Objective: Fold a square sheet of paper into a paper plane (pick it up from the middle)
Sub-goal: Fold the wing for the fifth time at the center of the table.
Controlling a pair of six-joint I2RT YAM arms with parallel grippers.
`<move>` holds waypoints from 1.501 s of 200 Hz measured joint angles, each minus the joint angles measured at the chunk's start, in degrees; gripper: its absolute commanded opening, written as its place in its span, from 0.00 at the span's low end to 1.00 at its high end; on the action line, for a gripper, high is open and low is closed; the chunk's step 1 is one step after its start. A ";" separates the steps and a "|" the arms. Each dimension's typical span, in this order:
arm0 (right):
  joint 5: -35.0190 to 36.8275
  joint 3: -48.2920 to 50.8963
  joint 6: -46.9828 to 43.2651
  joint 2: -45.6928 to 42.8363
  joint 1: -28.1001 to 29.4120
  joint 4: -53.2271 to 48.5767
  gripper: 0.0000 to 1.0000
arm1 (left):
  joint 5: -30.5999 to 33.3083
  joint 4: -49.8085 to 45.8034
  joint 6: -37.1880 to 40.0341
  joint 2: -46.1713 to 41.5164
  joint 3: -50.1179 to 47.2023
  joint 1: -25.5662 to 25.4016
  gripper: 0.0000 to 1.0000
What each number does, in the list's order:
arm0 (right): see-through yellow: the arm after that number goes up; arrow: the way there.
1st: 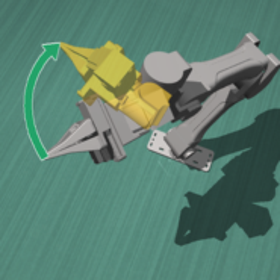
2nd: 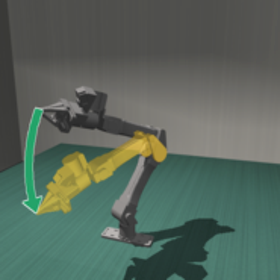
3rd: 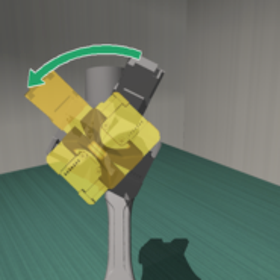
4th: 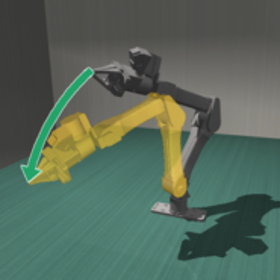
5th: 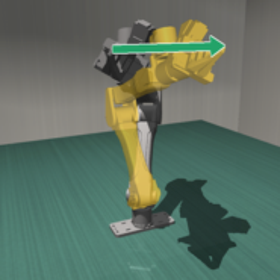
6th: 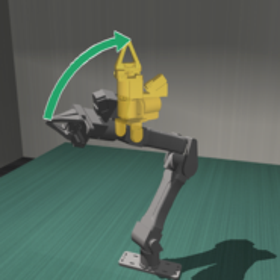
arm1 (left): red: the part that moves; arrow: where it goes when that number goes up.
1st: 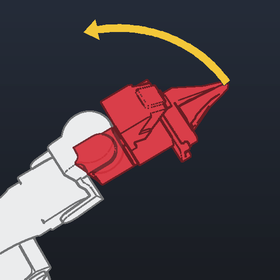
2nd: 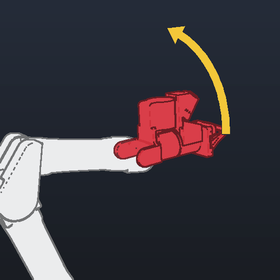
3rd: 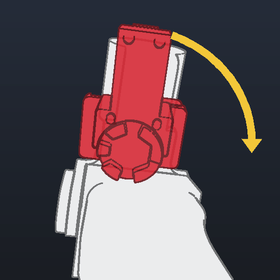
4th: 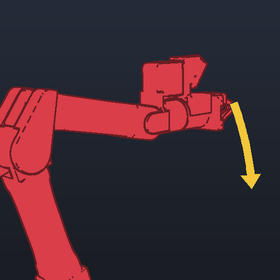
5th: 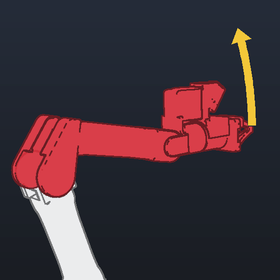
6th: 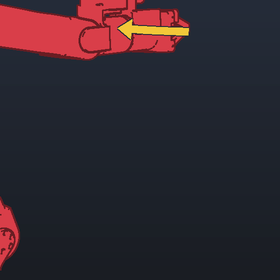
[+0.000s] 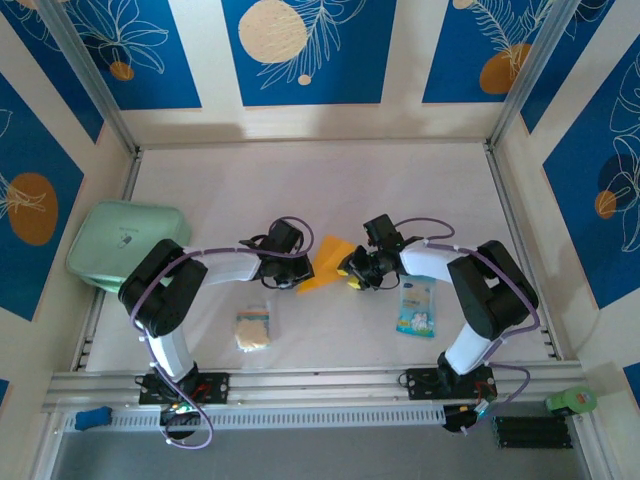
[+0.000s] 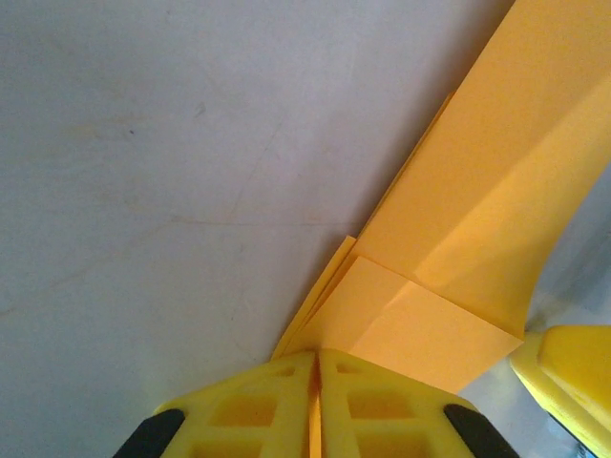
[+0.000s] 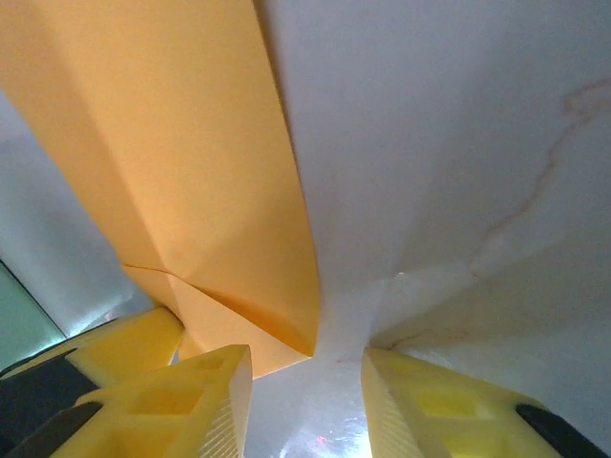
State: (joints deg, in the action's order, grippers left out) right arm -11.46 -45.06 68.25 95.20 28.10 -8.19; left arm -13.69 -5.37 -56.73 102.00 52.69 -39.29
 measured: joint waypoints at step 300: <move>-2.75 2.71 2.01 2.21 1.20 13.33 0.08 | -0.02 -0.26 0.24 0.00 0.48 0.00 0.16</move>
State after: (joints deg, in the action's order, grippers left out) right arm -14.22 -42.35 70.26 97.41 29.30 5.15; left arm -13.72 -5.63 -56.49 102.00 53.17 -39.29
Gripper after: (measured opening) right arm 0.113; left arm 0.155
